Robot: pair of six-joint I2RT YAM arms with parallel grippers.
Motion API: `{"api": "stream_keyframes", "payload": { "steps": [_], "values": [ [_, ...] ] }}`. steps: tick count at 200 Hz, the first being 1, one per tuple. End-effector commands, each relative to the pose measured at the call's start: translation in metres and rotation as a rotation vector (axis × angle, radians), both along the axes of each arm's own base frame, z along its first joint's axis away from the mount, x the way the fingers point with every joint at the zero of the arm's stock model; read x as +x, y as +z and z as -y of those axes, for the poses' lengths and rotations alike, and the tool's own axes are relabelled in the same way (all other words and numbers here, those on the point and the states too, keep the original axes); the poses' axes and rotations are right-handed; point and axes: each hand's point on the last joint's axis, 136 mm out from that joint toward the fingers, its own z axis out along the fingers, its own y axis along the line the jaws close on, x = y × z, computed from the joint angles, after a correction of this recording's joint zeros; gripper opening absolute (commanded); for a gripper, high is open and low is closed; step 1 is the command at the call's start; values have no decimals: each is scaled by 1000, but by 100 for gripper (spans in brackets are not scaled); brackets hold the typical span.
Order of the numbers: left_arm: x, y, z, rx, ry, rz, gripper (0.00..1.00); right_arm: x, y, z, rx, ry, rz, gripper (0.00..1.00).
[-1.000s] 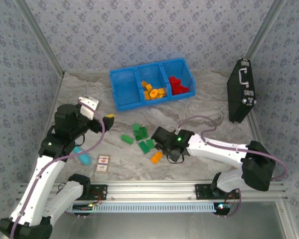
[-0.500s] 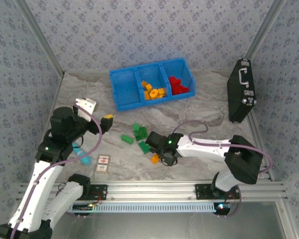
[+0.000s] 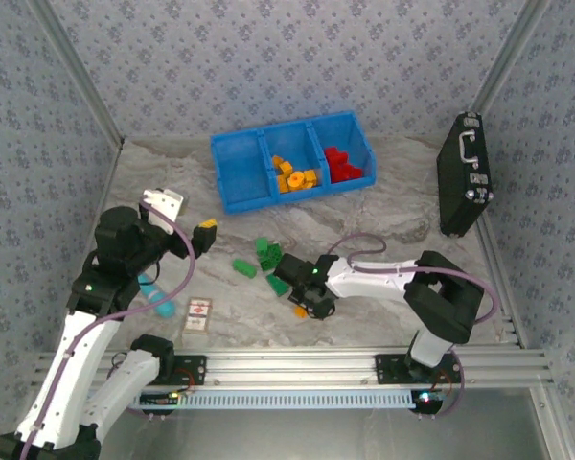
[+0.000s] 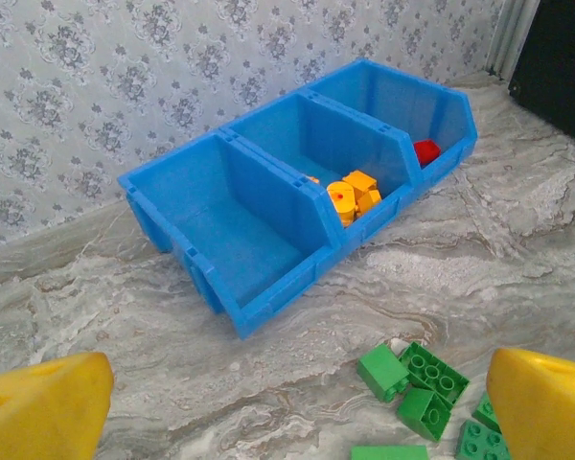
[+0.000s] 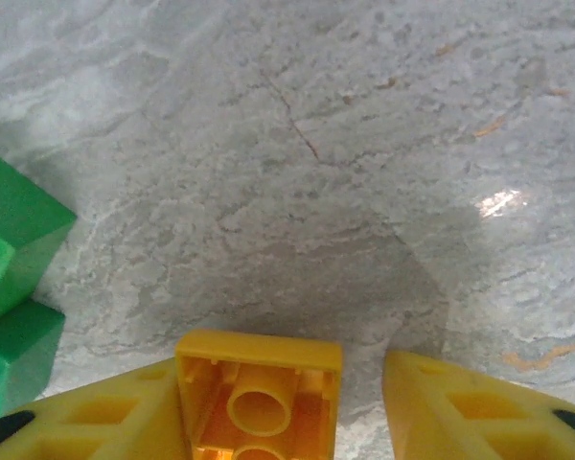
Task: Sort the legos into containers by color
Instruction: Pick up the lego from the bottom-center of the table, then place the lego in the container.
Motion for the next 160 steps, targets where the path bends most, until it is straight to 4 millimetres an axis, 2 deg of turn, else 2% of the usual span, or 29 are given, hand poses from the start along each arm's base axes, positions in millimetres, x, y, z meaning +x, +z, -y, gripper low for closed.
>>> {"api": "stream_keyframes", "payload": {
  "steps": [1, 21, 54, 83, 88, 110, 145, 160],
  "values": [
    [1, 8, 3, -12, -13, 21, 100, 1, -1, 2, -15, 9, -20, 46],
    [3, 5, 3, -5, -10, 8, 100, 6, 5, 17, -53, 33, -28, 38],
    [4, 1, 0, 15, 5, 0, 100, 61, 41, 48, -86, 58, 83, 32],
    [8, -8, -2, 33, 19, -15, 100, 113, 73, 72, -103, 107, 144, 30],
    [9, -9, -2, 36, 21, -17, 100, 130, 88, 70, -89, 115, 184, 30],
    [14, -21, 0, 46, 23, -47, 100, 190, 114, 73, -93, 178, 284, 30],
    [34, -37, -6, 62, 100, -116, 100, 285, 155, 39, -134, 402, 441, 30],
    [46, -43, -11, 35, 161, -159, 100, 315, 160, 24, -191, 498, 478, 30]
  ]
}}
